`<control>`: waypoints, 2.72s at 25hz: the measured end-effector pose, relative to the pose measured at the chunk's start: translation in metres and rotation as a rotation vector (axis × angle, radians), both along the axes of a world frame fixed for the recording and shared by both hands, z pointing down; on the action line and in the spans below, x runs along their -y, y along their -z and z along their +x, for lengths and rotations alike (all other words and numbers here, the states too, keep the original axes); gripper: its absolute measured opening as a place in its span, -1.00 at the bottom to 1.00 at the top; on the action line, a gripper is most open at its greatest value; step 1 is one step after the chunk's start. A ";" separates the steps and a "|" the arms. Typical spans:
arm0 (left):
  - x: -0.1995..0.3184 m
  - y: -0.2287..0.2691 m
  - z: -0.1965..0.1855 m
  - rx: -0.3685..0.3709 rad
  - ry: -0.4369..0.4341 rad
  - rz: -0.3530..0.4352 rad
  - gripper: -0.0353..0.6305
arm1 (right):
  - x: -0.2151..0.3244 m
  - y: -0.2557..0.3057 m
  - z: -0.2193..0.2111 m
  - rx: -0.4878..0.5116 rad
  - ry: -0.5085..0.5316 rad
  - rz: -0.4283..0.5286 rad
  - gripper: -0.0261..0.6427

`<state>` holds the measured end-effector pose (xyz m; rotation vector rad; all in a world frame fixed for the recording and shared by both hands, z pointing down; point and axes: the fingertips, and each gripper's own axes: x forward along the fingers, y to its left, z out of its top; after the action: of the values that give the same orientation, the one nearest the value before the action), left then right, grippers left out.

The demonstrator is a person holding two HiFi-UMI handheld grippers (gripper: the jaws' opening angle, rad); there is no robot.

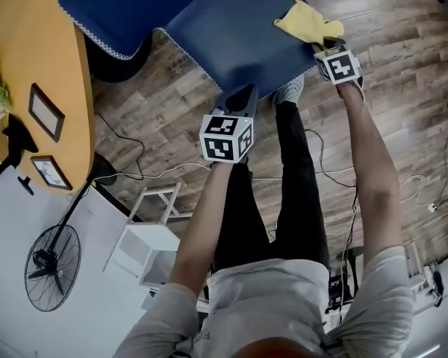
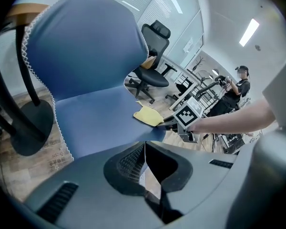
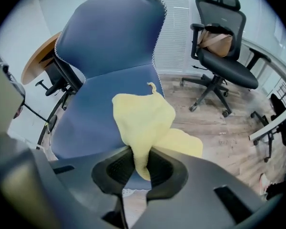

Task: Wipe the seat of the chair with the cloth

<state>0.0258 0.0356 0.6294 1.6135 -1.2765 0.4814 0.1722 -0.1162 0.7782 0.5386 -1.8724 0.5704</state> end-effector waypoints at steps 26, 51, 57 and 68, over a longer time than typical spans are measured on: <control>-0.098 0.034 -0.065 0.004 -0.069 0.024 -0.81 | -0.147 0.006 -0.074 0.006 -0.201 -0.086 -0.71; -0.156 0.070 -0.074 0.110 0.210 0.034 -0.81 | -0.328 0.053 -0.184 0.316 0.106 -0.376 -0.71; -0.168 0.134 -0.071 0.137 0.324 0.094 -0.81 | -0.331 0.166 -0.167 0.497 0.026 -0.351 -0.71; -0.179 0.234 -0.022 0.122 0.405 0.184 -0.81 | -0.272 0.348 -0.076 0.620 -0.072 -0.119 -0.71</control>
<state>0.0042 0.2147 0.3958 1.4360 -1.7325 0.2167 0.0967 0.1558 0.4306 0.3726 -2.3836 0.9710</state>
